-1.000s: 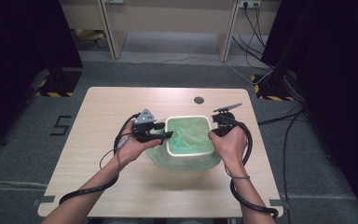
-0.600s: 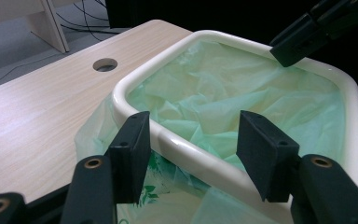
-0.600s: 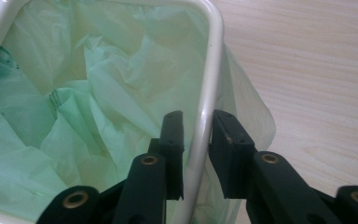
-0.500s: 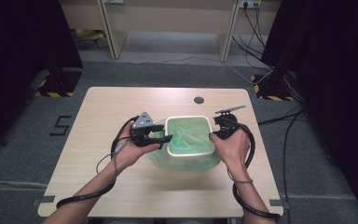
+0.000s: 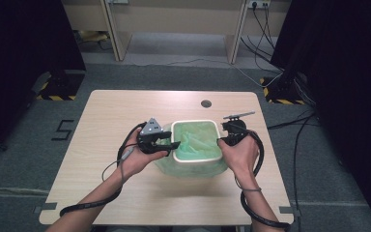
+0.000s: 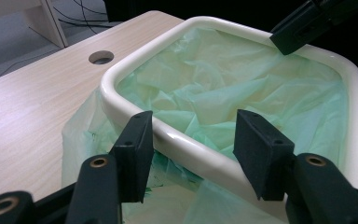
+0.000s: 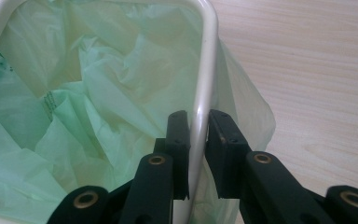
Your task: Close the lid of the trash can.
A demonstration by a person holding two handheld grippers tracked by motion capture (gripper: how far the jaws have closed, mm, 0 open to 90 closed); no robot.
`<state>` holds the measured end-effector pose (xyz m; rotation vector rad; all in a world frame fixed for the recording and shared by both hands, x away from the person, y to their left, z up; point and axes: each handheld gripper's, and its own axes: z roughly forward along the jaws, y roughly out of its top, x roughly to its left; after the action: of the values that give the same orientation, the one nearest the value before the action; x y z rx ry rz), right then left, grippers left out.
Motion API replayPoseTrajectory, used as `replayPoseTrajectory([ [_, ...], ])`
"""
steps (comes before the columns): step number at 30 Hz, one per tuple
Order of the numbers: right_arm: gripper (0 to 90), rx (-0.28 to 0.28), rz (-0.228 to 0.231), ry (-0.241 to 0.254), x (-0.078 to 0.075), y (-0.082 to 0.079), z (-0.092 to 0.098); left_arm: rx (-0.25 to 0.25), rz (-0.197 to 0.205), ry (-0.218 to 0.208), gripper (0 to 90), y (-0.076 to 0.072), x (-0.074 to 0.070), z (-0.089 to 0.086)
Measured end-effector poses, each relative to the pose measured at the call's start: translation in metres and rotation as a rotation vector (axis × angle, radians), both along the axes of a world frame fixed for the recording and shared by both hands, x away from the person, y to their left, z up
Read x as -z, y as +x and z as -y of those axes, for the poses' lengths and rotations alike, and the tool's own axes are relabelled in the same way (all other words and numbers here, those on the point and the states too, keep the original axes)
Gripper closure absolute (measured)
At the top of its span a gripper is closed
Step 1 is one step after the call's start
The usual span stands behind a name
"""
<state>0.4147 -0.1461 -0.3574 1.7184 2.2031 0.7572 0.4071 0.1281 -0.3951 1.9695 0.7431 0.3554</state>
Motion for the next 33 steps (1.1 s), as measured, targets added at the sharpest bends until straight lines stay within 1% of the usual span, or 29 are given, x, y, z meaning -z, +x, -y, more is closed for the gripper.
replayPoseTrajectory([
  [12, 78.7, 0.001, -0.011, -0.001, 0.0, 0.001, 0.0, -0.011, -0.008, -0.009, 47.4, 0.001, 0.001, -0.001],
  [15, 78.4, -0.002, -0.013, 0.003, 0.0, 0.002, 0.0, -0.007, -0.008, -0.007, 47.4, 0.001, 0.0, -0.001],
  [16, 78.2, -0.007, -0.012, 0.005, 0.0, 0.002, 0.001, -0.003, -0.006, -0.009, 47.4, 0.001, 0.0, -0.001],
  [17, 77.9, -0.011, -0.009, 0.009, 0.0, 0.002, 0.002, 0.001, -0.006, -0.021, 46.4, 0.001, 0.001, -0.001],
  [18, 75.0, -0.011, -0.004, 0.015, 0.001, 0.001, 0.002, 0.001, -0.006, -0.031, 44.9, 0.001, 0.001, -0.002],
  [20, 68.1, -0.001, 0.011, 0.004, 0.002, 0.002, 0.004, -0.003, -0.004, -0.035, 42.8, 0.001, 0.001, -0.003],
  [21, 66.4, 0.001, 0.015, 0.012, 0.003, 0.002, 0.005, -0.005, -0.002, -0.038, 41.9, 0.001, 0.001, -0.003],
  [26, 60.9, -0.002, 0.037, 0.039, 0.002, 0.001, 0.009, -0.011, 0.005, -0.054, 38.6, 0.0, -0.002, -0.007],
  [31, 57.8, -0.007, 0.061, 0.073, 0.002, 0.001, 0.013, -0.009, 0.016, -0.07, 36.9, -0.003, -0.006, -0.011],
  [33, 56.5, -0.01, 0.068, 0.085, 0.003, 0.0, 0.015, -0.008, 0.015, -0.074, 36.8, -0.004, -0.007, -0.014],
])
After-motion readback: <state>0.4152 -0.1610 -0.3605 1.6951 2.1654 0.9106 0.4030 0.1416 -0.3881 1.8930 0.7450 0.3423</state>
